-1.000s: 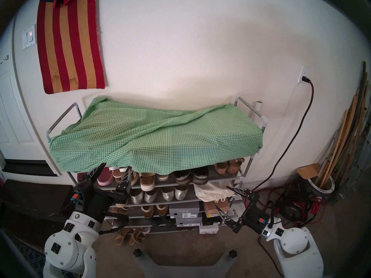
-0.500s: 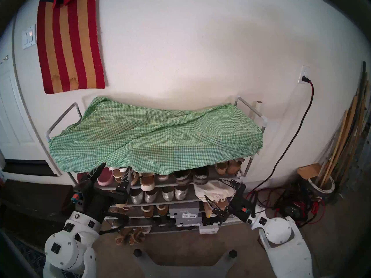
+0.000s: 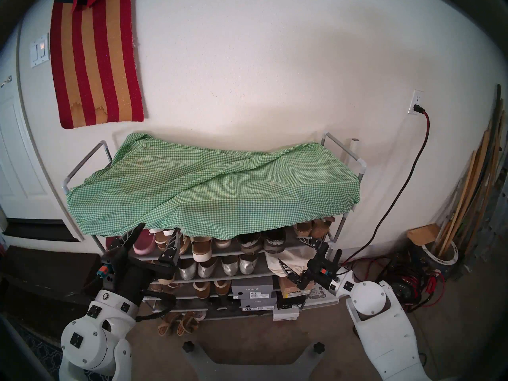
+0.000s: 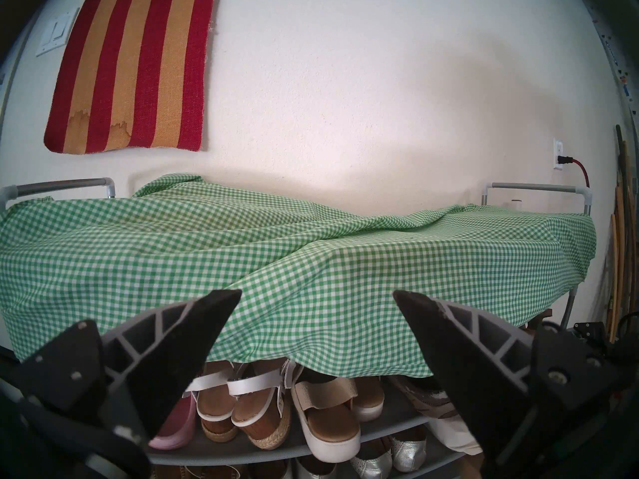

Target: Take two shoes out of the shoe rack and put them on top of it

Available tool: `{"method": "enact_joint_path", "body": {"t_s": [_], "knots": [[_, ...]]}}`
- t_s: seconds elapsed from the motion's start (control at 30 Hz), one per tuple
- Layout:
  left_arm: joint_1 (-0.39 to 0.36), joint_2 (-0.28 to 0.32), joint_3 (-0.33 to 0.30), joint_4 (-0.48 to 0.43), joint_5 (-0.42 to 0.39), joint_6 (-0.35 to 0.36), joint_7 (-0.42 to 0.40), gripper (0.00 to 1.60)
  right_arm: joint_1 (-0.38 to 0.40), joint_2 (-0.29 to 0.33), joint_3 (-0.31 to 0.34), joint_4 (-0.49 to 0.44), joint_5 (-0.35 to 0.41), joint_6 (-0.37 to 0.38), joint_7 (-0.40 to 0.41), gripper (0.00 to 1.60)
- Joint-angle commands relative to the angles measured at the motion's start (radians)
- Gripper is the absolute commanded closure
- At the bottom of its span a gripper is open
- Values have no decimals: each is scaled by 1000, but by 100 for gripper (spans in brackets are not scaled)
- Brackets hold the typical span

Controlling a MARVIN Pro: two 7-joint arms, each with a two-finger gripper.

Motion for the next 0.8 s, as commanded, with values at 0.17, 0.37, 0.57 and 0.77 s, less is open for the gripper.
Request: {"method": "enact_joint_path", "body": {"t_s": [0.17,0.37,0.57,0.77], "knots": [[0,0,-1,-1,0,2,1,0,143,25,-9,103,-5,-49,35,0],[0,0,-1,-1,0,3,1,0,180,22,-22,146,-17,-60,50,0],[0,0,-1,-1,0,3,1,0,203,15,-59,187,-35,-84,71,0],[0,0,-1,-1,0,3,1,0,233,-5,-89,231,-57,-104,77,0]]}}
